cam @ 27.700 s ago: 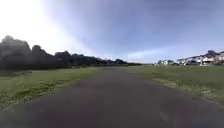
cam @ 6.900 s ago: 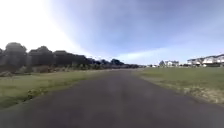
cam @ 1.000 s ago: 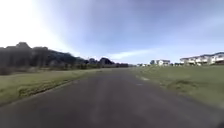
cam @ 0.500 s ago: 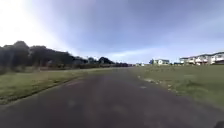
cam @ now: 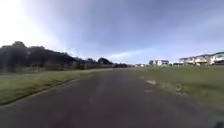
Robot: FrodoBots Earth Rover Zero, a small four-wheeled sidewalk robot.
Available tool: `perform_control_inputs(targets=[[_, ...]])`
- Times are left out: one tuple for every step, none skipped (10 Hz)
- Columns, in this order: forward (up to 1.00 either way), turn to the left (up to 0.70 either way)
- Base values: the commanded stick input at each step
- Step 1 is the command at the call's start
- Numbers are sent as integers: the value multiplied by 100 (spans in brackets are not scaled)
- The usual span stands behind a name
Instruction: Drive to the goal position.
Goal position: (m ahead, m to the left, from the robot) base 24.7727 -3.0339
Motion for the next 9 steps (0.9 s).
perform_control_inputs(targets=[[100,0],[100,0],[100,0],[100,0],[100,0],[100,0],[100,0],[100,0],[100,0]])
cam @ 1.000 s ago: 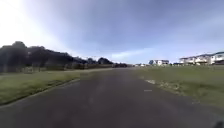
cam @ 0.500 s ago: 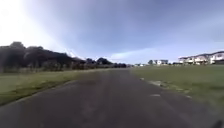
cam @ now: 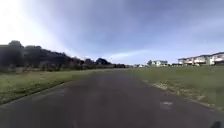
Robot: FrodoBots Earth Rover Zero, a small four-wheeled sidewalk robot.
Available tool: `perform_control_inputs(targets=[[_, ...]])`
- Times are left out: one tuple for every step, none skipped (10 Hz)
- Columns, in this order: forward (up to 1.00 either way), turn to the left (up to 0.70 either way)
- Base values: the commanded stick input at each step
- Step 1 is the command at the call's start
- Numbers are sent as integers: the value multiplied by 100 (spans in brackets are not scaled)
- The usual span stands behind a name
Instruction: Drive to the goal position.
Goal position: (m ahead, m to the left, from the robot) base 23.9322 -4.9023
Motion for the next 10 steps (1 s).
perform_control_inputs(targets=[[100,0],[100,0],[100,0],[100,0],[100,0],[100,0],[100,0],[100,0],[100,0],[100,0]])
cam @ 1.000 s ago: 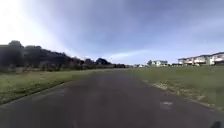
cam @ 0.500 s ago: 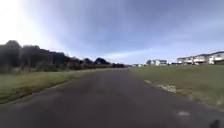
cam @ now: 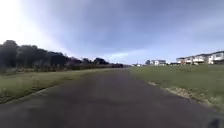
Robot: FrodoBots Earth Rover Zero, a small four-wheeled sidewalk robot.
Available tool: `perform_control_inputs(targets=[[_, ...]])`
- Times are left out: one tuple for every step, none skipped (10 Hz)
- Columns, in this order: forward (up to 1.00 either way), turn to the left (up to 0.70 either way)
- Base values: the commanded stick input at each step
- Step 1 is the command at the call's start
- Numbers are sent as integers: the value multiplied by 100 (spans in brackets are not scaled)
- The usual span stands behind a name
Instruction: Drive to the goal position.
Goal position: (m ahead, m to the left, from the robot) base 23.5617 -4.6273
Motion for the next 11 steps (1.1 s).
perform_control_inputs(targets=[[100,0],[100,0],[100,0],[100,0],[100,0],[100,0],[100,0],[100,0],[100,0],[100,0],[100,0]])
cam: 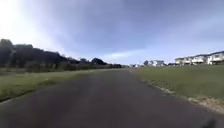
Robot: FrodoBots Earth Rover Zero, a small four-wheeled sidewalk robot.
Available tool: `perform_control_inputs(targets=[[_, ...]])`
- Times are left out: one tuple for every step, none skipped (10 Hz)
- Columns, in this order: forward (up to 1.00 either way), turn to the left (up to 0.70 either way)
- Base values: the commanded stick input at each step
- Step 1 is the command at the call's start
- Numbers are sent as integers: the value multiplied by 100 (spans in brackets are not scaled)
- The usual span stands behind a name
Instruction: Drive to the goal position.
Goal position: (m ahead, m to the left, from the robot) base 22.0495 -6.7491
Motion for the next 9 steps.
perform_control_inputs(targets=[[100,0],[100,0],[100,0],[100,0],[100,0],[100,0],[100,0],[100,0],[100,0]])
